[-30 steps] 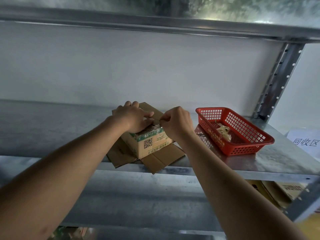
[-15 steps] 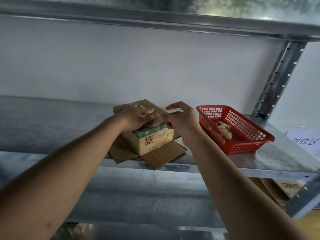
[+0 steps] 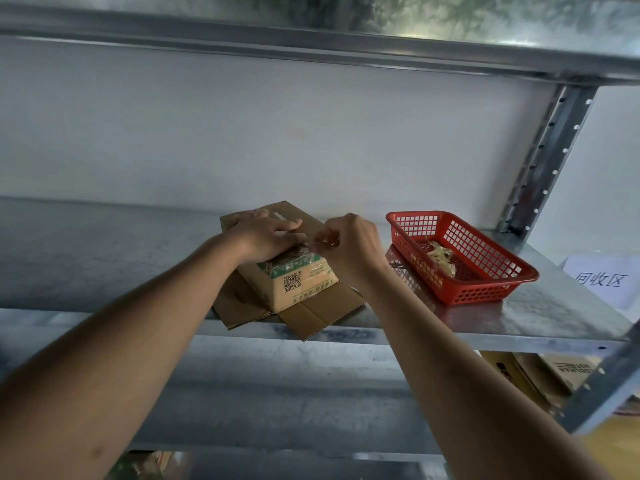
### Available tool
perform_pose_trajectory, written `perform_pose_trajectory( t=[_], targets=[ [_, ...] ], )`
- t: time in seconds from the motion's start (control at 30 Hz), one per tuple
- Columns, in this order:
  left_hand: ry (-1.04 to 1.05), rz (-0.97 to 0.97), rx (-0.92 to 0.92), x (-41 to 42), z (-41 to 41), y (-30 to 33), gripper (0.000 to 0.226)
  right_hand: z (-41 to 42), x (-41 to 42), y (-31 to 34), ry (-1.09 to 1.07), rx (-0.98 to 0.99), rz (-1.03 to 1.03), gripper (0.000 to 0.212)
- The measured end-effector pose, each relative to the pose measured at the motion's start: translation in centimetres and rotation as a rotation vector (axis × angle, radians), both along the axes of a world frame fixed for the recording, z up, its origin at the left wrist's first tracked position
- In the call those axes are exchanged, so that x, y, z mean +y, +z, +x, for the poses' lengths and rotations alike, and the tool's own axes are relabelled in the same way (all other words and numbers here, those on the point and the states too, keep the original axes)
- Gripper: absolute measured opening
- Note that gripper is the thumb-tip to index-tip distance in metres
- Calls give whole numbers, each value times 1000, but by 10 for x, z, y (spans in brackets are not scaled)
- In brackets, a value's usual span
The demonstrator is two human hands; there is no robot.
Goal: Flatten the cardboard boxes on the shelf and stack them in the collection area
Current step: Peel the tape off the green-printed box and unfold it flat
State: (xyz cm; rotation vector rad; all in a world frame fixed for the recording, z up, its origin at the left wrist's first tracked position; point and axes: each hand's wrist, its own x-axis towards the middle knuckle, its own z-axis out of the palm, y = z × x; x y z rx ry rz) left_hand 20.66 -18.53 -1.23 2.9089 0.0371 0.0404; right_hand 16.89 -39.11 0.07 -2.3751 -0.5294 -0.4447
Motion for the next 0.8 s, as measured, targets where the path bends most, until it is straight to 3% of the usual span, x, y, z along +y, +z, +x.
perform_pose_trajectory(
  t=[0.1,0.2,0.33,0.47,0.53,0.7,0.8],
  targets=[
    [6,11,11,-2,-2,2,79,-3,3,-1,48,-46,-43,10],
    [5,16,9,-1,-1,1,75,0,1,-3,39,0,-1,4],
    [17,1,7,-1,0,-1,68,0,-2,-2,19,-18,-92,25],
    [16,-19,19,-2,-4,2,83,1,0,3,33,-38,-168,12],
    [15,-27,13,-3,-5,3,74,1,2,1,30,-7,-162,14],
    [5,-31,12,-1,-5,2,67,3,-2,0,138,131,-17,21],
    [-11,-56,12,-3,-6,4,63,-1,-7,0,319,316,249,25]
  ],
)
